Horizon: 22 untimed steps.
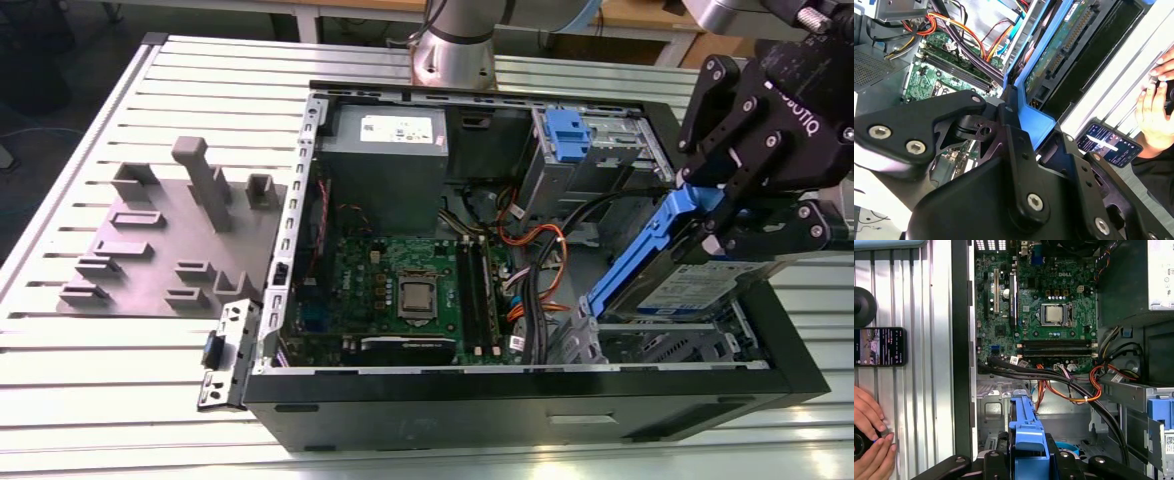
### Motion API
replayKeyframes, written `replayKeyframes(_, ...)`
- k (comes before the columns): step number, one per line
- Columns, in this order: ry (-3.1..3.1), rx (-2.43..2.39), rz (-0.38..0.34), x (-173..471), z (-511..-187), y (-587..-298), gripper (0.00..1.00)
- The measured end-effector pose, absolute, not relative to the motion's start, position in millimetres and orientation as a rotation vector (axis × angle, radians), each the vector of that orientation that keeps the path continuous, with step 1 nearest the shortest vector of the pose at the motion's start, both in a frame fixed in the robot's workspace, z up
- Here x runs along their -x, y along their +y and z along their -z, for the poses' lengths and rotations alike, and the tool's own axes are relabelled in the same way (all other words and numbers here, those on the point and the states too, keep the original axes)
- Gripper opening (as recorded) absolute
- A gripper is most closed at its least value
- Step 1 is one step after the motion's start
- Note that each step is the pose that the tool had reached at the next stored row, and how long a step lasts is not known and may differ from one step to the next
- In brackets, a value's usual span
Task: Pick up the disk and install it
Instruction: 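Insert the disk into the insertion slot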
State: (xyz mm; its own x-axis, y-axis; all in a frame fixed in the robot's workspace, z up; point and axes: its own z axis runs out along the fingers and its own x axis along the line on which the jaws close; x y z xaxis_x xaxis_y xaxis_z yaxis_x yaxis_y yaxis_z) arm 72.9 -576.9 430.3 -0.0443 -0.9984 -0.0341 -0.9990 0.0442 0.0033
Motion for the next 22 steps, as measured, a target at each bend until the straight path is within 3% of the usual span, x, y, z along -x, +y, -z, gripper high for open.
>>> replayKeyframes(3, 2.254, 2.156, -0.040, -72.9, -430.3, -576.9, 0.38)
replayKeyframes(4, 2.254, 2.156, -0.040, -72.9, -430.3, -576.9, 0.44)
replayKeyframes(15, 2.254, 2.156, -0.041, -72.9, -414.0, -578.0, 0.44)
replayKeyframes(18, 2.254, 2.156, -0.041, -72.9, -408.6, -578.7, 0.36)
replayKeyframes(22, 2.254, 2.156, -0.040, -72.9, -401.4, -579.6, 0.18)
